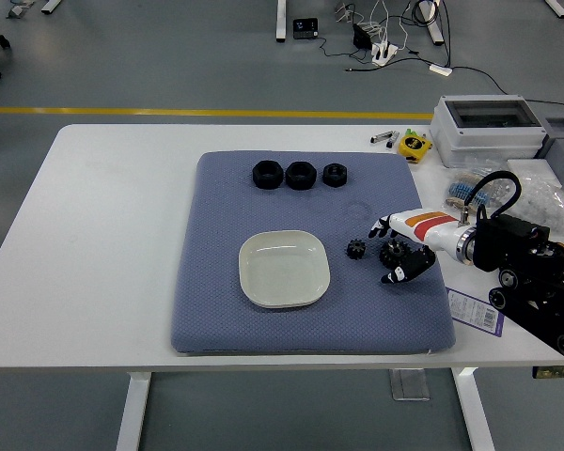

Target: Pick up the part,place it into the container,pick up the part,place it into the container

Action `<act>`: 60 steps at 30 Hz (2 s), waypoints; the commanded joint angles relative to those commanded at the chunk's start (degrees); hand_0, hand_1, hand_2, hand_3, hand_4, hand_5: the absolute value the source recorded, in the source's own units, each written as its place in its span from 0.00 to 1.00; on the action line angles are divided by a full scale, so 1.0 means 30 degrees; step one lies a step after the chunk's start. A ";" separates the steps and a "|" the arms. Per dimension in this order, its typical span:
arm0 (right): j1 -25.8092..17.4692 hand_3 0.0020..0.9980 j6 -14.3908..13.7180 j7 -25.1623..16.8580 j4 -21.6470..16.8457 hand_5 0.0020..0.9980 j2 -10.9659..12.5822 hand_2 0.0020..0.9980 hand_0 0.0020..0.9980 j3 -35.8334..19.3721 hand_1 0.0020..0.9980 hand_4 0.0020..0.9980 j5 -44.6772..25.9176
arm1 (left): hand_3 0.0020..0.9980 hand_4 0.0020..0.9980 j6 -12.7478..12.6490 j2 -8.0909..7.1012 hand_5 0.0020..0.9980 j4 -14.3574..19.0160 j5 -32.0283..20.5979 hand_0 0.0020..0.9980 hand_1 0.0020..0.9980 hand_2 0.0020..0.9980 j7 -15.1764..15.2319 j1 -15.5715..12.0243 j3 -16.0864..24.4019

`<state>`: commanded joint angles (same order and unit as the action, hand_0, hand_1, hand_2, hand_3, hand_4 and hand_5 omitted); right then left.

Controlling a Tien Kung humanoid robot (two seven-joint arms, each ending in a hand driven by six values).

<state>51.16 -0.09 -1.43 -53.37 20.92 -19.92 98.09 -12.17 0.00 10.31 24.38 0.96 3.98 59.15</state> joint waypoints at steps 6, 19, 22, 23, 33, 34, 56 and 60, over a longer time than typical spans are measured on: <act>0.0295 0.68 -0.0213 -0.0079 0.0790 0.32 -0.0232 0.71 0.64 0.0314 0.67 0.90 0.0136 | 0.57 0.62 -0.0021 0.0000 0.73 0.0000 -0.0007 0.71 0.64 0.67 -0.0024 0.0087 -0.0018; 0.0205 0.66 -0.0377 -0.0146 0.1801 0.31 -0.0337 0.71 0.63 0.0704 0.66 0.88 0.0238 | 0.57 0.62 -0.0088 0.0000 0.73 0.0000 0.0368 0.71 0.64 0.66 -0.0132 0.0159 0.0296; 0.0177 0.66 -0.0391 -0.0143 0.1927 0.31 -0.0348 0.71 0.63 0.0793 0.66 0.88 0.0209 | 0.57 0.62 -0.0095 0.0000 0.73 0.0000 0.0439 0.71 0.64 0.66 -0.0164 0.0164 0.0342; 0.0170 0.62 -0.0403 -0.0166 0.1952 0.30 -0.0338 0.65 0.56 0.0830 0.62 0.84 0.0184 | 0.57 0.62 -0.0094 0.0000 0.73 0.0000 0.0452 0.71 0.64 0.66 -0.0172 0.0167 0.0349; 0.0147 0.47 -0.1282 -0.0744 0.2232 0.22 -0.0421 0.47 0.30 0.1460 0.43 0.65 0.0131 | 0.57 0.62 -0.0094 0.0000 0.72 0.0000 0.0616 0.71 0.64 0.66 -0.0241 0.0193 0.0449; 0.0135 0.47 -0.1422 -0.0815 0.2245 0.22 -0.0432 0.47 0.30 0.1535 0.43 0.65 0.0130 | 0.57 0.62 -0.0096 0.0000 0.72 0.0000 0.0653 0.71 0.64 0.66 -0.0247 0.0193 0.0482; 0.0340 0.40 -0.1937 -0.0796 0.0037 0.05 0.0074 0.35 0.11 0.0332 0.28 0.39 0.0506 | 0.57 0.62 -0.0087 0.0000 0.72 0.0000 0.1286 0.71 0.63 0.66 -0.0429 0.0208 0.1003; 0.0635 0.40 -0.1860 -0.0538 -0.1172 0.04 0.0053 0.36 0.11 -0.0014 0.28 0.40 0.0683 | 0.57 0.62 -0.0085 0.0000 0.72 0.0000 0.1159 0.71 0.63 0.66 -0.0408 0.0194 0.0922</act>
<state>53.06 -5.67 -3.04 -56.88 21.08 -19.97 100.14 -12.43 0.00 10.31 27.85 -0.26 4.56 61.92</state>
